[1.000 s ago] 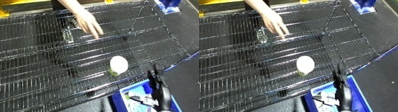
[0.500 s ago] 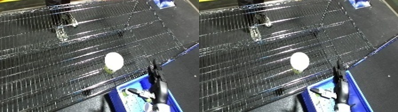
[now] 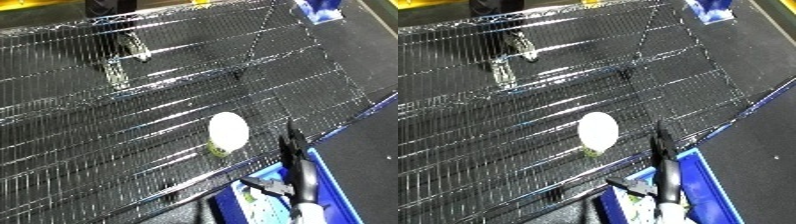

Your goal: Pick up the object and place it into the box

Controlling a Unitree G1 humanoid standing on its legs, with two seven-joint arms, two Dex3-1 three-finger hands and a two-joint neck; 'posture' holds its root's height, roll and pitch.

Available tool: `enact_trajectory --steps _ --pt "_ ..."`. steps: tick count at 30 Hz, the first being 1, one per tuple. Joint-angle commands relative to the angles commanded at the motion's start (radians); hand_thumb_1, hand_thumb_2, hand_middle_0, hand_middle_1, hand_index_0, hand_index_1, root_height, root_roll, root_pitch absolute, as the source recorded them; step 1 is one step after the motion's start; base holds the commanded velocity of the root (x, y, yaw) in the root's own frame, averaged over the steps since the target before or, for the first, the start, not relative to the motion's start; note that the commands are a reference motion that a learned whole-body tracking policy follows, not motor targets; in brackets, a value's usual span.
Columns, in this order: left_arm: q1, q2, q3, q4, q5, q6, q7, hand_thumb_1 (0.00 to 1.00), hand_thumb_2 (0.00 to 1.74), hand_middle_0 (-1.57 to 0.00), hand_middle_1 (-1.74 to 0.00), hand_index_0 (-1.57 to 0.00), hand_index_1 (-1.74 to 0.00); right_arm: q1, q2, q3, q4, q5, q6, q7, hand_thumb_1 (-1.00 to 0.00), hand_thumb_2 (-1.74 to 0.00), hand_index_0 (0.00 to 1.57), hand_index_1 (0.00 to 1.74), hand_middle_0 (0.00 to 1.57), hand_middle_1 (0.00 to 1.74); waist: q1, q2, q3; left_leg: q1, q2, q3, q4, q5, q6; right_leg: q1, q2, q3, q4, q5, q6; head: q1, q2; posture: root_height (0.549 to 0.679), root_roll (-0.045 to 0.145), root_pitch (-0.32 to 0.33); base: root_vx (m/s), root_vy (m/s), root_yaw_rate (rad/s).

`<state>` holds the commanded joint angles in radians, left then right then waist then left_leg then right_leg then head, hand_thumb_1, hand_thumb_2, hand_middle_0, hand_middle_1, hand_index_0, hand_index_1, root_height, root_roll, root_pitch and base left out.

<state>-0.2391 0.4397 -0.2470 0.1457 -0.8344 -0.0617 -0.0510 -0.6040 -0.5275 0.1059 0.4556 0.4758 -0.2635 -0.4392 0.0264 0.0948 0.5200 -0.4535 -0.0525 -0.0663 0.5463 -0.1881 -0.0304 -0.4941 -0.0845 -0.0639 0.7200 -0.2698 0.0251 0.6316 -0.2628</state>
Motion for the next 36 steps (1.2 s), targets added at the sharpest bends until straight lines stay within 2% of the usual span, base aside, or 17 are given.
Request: enact_trajectory --steps 8,14,21,29,36 --pt "-0.016 0.006 -0.025 -0.009 -0.015 -0.004 0.021 1.0 1.74 -1.57 -1.74 -1.57 -1.74 -0.096 -0.02 0.035 0.056 0.012 0.004 0.021 0.0 0.0 0.0 0.0 0.0 0.0 0.017 0.017 0.0 -0.041 -0.009 0.001 -0.001 0.003 0.0043 -0.048 0.0031 -0.001 0.013 -0.001 -0.0005 0.019 0.05 0.645 0.074 0.127 0.003 0.001 0.031" --pt "-0.03 0.01 -0.036 -0.006 -0.027 -0.005 0.026 1.0 1.74 -1.57 -1.74 -1.57 -1.74 -0.182 -0.041 0.06 0.118 0.019 0.014 0.036 0.0 0.0 0.0 0.0 0.0 0.0 0.032 0.032 0.0 -0.055 -0.015 0.0 -0.003 0.003 0.0046 -0.066 -0.0017 -0.006 0.017 -0.003 -0.0005 0.04 0.082 0.644 0.076 0.14 0.0 0.01 0.053" --pt "-0.031 0.017 -0.048 -0.014 -0.049 -0.006 0.032 1.0 1.74 -1.57 -1.74 -1.57 -1.74 -0.268 -0.058 0.099 0.181 0.057 0.032 0.088 -0.35 -0.61 0.55 0.61 0.55 0.61 0.05 0.049 0.0 -0.071 -0.022 -0.001 -0.007 0.004 0.0064 -0.087 -0.0061 -0.011 0.022 -0.006 -0.003 0.081 0.114 0.643 0.076 0.156 -0.006 0.016 0.048" --pt "-0.02 0.011 -0.053 -0.014 -0.053 -0.017 0.024 1.0 1.74 -1.57 -1.74 -1.57 -1.74 -0.312 -0.066 0.111 0.217 0.07 0.037 0.09 -0.75 -1.3 1.18 1.3 1.18 1.3 0.06 0.055 0.0 -0.079 -0.027 -0.002 -0.011 0.004 0.0114 -0.097 -0.0056 -0.014 0.025 -0.009 -0.0063 0.097 0.118 0.642 0.075 0.166 -0.009 0.018 0.026" --pt "-0.018 0.008 -0.05 -0.006 -0.054 -0.026 0.015 1.0 1.74 -1.57 -1.74 -1.57 -1.74 -0.311 -0.065 0.112 0.222 0.069 0.041 0.086 -0.75 -1.3 1.18 1.3 1.18 1.3 0.058 0.044 0.0 -0.056 -0.023 -0.01 -0.029 0.006 0.0153 -0.076 -0.001 -0.014 0.01 -0.006 -0.0065 0.099 0.098 0.644 0.071 0.159 -0.013 0.006 -0.001"
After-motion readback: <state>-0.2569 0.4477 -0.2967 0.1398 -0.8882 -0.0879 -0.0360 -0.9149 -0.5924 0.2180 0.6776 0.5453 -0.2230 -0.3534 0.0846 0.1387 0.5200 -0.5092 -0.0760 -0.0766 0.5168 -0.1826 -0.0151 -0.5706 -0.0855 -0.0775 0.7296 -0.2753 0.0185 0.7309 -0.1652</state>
